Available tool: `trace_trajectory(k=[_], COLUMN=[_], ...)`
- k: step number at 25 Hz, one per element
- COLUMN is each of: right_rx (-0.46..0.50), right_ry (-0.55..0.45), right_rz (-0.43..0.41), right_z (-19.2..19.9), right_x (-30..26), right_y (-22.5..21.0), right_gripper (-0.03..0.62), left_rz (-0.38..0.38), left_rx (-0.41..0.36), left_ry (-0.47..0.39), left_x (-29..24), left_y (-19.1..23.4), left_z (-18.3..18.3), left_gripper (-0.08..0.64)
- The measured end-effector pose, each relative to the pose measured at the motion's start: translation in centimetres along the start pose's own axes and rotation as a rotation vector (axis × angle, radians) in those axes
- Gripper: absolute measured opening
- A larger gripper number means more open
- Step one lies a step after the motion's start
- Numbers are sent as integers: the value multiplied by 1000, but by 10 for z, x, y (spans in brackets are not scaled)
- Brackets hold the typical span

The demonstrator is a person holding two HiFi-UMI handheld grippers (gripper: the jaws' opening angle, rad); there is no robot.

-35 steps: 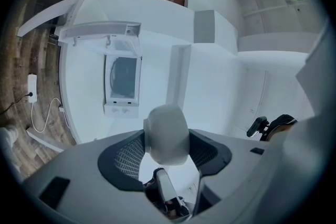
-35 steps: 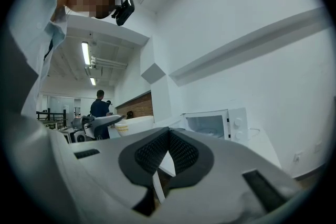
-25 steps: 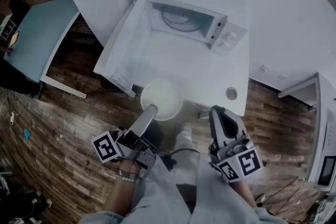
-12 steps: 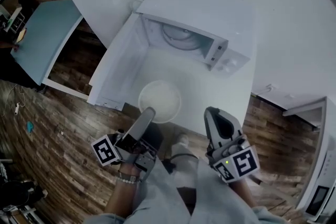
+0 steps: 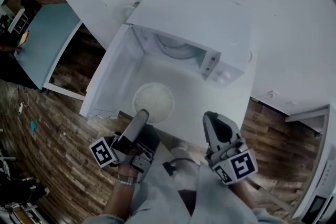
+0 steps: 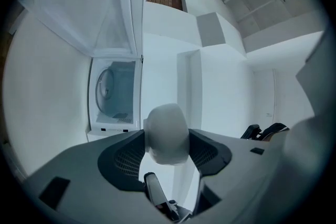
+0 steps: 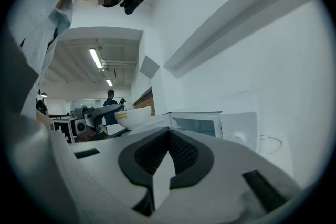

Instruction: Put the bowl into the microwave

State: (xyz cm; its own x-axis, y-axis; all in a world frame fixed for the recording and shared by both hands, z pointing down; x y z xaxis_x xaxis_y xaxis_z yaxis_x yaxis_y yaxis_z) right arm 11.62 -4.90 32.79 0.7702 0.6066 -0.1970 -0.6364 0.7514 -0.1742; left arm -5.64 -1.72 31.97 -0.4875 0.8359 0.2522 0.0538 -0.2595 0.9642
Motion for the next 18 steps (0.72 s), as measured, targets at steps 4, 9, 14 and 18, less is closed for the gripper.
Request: trace_trajectory(k=[4, 9, 14, 18], right_rx=[-12, -6, -42, -30], right_ry=[-6, -3, -39, -61], right_rz=[31, 65, 103, 167], right_z=[-1, -6, -17, -25], right_x=[-8, -24, -40, -52], right_y=[-10, -18, -25, -28], right_gripper=[2, 2, 2, 2], left_rz=[0, 7, 8, 4], left_rx=[5, 16, 32, 47], left_ry=[22, 67, 136, 181], left_x=[-13, -36, -55, -66], left_y=[6, 14, 20, 27], left_z=[-8, -24, -38, -50], left_gripper=[247, 247, 247, 247])
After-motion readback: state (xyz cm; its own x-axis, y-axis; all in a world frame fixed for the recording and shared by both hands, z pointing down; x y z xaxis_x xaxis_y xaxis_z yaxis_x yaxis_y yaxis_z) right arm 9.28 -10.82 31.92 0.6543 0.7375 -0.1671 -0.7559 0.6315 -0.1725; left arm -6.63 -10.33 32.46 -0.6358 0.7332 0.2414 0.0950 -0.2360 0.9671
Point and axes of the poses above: the fingertips, and each gripper's own axes: x backward along the fingers, y to its left, z out of its underside, the point moved 2 cm from there along x, backward along the fingers, and after that the axes turned 7 degrees about y, right-handed, at the moved point
